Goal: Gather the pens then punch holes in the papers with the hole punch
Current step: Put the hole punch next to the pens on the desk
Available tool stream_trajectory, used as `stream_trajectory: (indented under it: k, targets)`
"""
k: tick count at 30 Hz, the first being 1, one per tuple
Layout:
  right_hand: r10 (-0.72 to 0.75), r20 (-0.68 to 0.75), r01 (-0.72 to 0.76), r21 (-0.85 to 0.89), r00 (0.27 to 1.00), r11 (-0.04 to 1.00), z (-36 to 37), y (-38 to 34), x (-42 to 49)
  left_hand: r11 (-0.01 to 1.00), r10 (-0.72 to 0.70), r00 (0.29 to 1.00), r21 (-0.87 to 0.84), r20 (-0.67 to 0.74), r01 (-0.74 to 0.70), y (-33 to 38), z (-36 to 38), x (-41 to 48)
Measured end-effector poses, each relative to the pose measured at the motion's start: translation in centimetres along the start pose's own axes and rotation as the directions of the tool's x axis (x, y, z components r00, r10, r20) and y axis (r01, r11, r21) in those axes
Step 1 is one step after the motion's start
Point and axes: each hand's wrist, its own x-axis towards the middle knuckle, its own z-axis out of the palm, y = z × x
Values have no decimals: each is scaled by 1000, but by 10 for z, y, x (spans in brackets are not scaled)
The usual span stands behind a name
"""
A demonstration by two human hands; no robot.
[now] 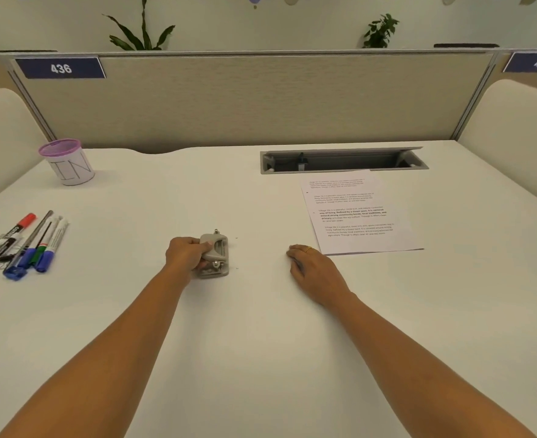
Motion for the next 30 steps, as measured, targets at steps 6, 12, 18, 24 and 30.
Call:
stream_trajectory:
  k: [6, 12, 18, 24, 30]
  targets:
    - [4, -7, -4, 0, 1000, 1000, 1, 0, 1, 1000, -5, 999, -26, -49, 4, 6, 4, 0]
    - [3, -11, -3, -5, 1000, 1000, 1, 1, 1, 866, -159, 976, -453, 152, 212, 13, -3, -8]
    - [8, -11, -8, -1, 1000, 1000, 1, 1, 2, 543, -115, 921, -752, 373, 373, 19, -15, -23]
    - [5, -12, -5, 3, 1000, 1000, 0, -1, 1, 501, -196, 877, -724, 439, 474, 22, -24, -33]
    - [0, -9, -1, -20, 1000, 1000, -1, -2, 1, 626, -153, 916, -681, 372, 381, 18, -26, -22]
